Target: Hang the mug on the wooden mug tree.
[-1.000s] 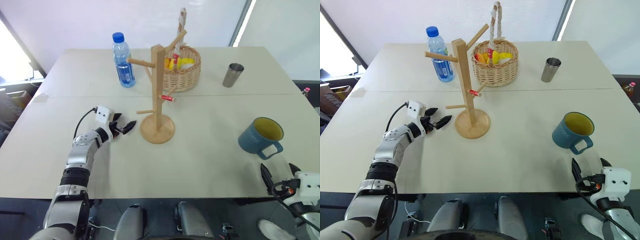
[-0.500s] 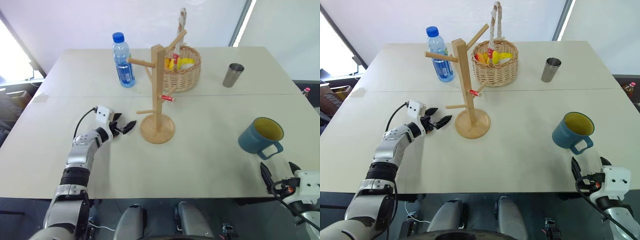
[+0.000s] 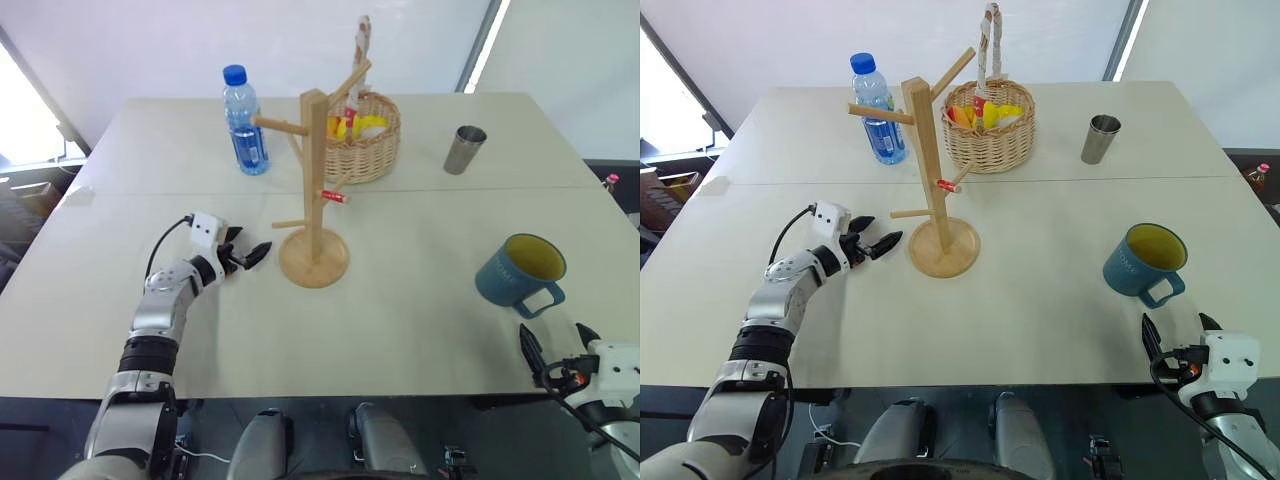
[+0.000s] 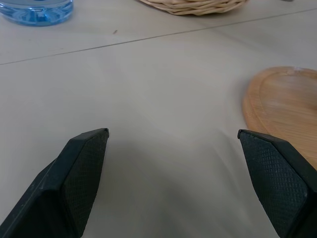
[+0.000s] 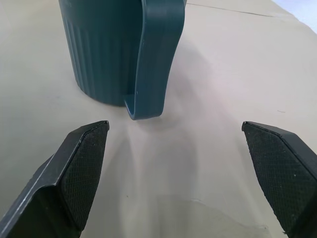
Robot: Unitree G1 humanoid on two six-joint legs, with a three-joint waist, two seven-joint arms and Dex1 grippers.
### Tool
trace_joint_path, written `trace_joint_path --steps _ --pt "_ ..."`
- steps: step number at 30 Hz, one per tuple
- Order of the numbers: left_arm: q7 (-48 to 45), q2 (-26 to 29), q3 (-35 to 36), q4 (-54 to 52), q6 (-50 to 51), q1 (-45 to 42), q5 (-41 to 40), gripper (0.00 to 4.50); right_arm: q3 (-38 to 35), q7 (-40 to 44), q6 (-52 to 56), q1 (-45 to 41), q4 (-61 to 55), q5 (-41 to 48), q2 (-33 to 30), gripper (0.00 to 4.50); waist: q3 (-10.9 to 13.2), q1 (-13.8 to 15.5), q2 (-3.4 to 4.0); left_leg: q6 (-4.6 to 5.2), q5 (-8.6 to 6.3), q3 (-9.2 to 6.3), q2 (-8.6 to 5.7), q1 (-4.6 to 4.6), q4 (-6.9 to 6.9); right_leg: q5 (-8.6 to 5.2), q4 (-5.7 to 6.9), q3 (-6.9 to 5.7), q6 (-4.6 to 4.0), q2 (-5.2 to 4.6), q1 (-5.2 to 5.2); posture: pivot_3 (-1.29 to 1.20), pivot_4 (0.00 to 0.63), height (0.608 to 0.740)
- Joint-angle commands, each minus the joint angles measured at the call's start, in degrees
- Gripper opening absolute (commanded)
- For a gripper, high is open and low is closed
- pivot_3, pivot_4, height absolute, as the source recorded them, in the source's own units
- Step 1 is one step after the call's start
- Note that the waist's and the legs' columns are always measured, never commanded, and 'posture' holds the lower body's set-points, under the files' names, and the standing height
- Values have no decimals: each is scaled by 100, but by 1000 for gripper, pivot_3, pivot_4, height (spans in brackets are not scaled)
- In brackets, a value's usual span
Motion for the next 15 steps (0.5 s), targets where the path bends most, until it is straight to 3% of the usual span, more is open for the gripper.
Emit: trace_joint_path --steps 1,8,15 --pt "-258 148 55 -287 -1 160 -151 4500 -80 7 -83 25 -118 20 -22 4468 0 -5 0 0 0 0 0 0 0 0 0 0 0 -1 0 0 150 740" --pt "-1139 495 110 -1214 509 749 -807 4500 -69 46 -54 35 -130 16 -51 4468 -1 -81 2 0 0 0 1 -1 0 0 1 1 -1 -3 0 0 150 740" --pt "-2151 915 -351 -2807 1652 1428 -1610 4500 -65 44 -55 194 -315 -17 -16 4468 -3 -96 5 0 0 -1 3 -3 0 -1 0 3 -3 -4 -2 0 150 740"
